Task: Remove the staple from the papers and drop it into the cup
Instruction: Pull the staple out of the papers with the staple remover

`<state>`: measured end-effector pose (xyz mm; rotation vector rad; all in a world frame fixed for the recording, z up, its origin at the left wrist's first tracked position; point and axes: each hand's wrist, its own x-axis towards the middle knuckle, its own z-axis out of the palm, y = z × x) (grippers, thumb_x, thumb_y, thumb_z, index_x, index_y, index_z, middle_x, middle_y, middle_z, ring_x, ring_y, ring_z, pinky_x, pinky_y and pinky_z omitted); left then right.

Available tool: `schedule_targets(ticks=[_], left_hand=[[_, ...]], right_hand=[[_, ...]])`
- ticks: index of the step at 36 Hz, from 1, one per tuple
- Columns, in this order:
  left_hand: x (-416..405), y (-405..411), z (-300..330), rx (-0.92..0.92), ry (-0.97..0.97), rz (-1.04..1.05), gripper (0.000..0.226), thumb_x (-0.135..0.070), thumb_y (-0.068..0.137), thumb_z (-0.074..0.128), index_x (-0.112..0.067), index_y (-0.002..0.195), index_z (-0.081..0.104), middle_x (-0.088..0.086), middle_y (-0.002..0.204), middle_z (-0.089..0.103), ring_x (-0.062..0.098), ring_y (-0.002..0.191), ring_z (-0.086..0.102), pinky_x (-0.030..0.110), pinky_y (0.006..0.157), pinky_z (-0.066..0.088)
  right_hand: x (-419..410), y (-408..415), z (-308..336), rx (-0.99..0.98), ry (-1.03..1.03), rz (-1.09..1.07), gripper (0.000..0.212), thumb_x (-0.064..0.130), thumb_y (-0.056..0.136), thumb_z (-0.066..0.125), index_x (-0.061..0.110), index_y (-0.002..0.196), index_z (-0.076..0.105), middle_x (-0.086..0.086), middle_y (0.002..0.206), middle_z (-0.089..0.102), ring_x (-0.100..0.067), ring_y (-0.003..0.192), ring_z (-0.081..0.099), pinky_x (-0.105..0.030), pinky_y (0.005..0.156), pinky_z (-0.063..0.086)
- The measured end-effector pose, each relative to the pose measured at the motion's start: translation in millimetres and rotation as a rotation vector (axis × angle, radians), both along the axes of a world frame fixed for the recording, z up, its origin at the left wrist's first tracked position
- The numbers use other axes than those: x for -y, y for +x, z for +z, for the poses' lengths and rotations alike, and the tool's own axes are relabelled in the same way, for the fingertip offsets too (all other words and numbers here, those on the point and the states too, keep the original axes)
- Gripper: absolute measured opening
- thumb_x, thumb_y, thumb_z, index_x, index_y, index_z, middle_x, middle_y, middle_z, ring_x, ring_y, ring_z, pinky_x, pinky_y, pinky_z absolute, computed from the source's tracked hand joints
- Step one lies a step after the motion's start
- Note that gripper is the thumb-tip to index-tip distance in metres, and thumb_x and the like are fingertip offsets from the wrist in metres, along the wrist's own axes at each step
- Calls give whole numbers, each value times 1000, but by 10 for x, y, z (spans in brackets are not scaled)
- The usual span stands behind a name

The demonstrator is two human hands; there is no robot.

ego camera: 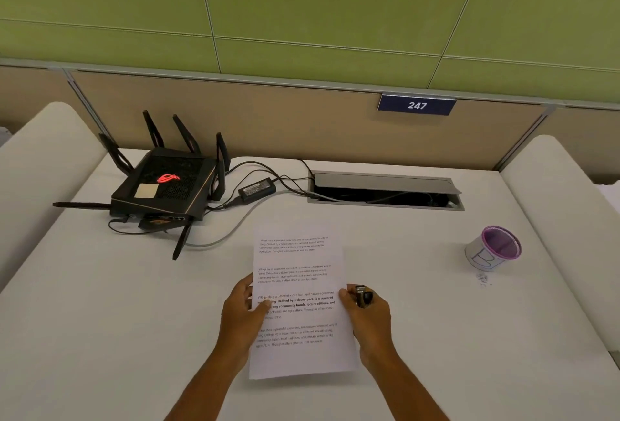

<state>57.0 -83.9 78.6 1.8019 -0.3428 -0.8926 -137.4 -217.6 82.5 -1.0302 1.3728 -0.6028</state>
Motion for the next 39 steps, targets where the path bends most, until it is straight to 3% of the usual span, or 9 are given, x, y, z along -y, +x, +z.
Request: schedule_targets(ticks=[3, 8, 13, 21, 25, 30, 34, 39], left_hand=[[182, 171, -76, 34, 17, -1, 56, -10, 100, 74, -30, 149, 54, -8, 120, 71, 12, 97, 73, 16, 55, 59], [508, 433, -234, 30, 25, -23, 65, -4, 98, 75, -24, 155, 51, 3, 127, 73, 23, 107, 76, 34, 77, 68], [792, 641, -349, 81, 35, -42, 66, -6, 99, 75, -24, 156, 48, 0, 123, 71, 19, 101, 75, 20, 61, 62], [1061, 920, -521, 201, 92, -69, 68, -8, 99, 75, -22, 158, 46, 2, 121, 73, 19, 94, 73, 18, 63, 60], [1097, 1002, -581, 277, 120, -88, 61, -8, 100, 73, -22, 154, 51, 10, 133, 73, 26, 101, 73, 26, 69, 61], [1106, 1039, -616, 376, 151, -121, 54, -6, 100, 71, -18, 151, 55, 12, 140, 67, 20, 107, 64, 36, 83, 62], [1104, 1035, -647, 415, 183, -144, 54, -7, 100, 72, -17, 150, 55, 12, 137, 65, 21, 103, 65, 30, 79, 59], [1087, 1010, -673, 452, 217, -137, 54, -6, 98, 75, -15, 147, 57, 14, 139, 60, 22, 105, 64, 36, 86, 61]], right_hand=[[178, 177, -93, -15, -7, 0, 5, 24, 92, 79, 28, 91, 77, 2, 94, 80, -24, 93, 75, -45, 85, 64], [460, 439, -226, -59, -34, 11, 6, 22, 94, 76, 25, 89, 76, -1, 93, 79, -26, 91, 74, -44, 87, 63], [709, 645, -353, -89, -39, 20, 8, 21, 95, 74, 16, 88, 73, -6, 91, 78, -27, 86, 73, -43, 82, 62], [972, 835, -550, -149, -61, 39, 9, 17, 93, 75, 15, 85, 71, -1, 87, 77, -19, 78, 71, -25, 67, 55], [1026, 893, -629, -179, -74, 77, 8, 16, 91, 77, 18, 87, 71, 1, 88, 77, -22, 85, 74, -31, 74, 62], [1059, 953, -682, -268, -120, 134, 9, 22, 90, 79, 19, 88, 71, 2, 90, 77, -22, 86, 74, -43, 84, 65], [1047, 973, -684, -364, -156, 164, 10, 27, 92, 78, 20, 93, 72, 5, 92, 76, -19, 86, 73, -40, 82, 64], [1009, 984, -674, -455, -192, 199, 9, 32, 92, 75, 26, 94, 69, 12, 90, 72, -13, 83, 69, -29, 71, 55]])
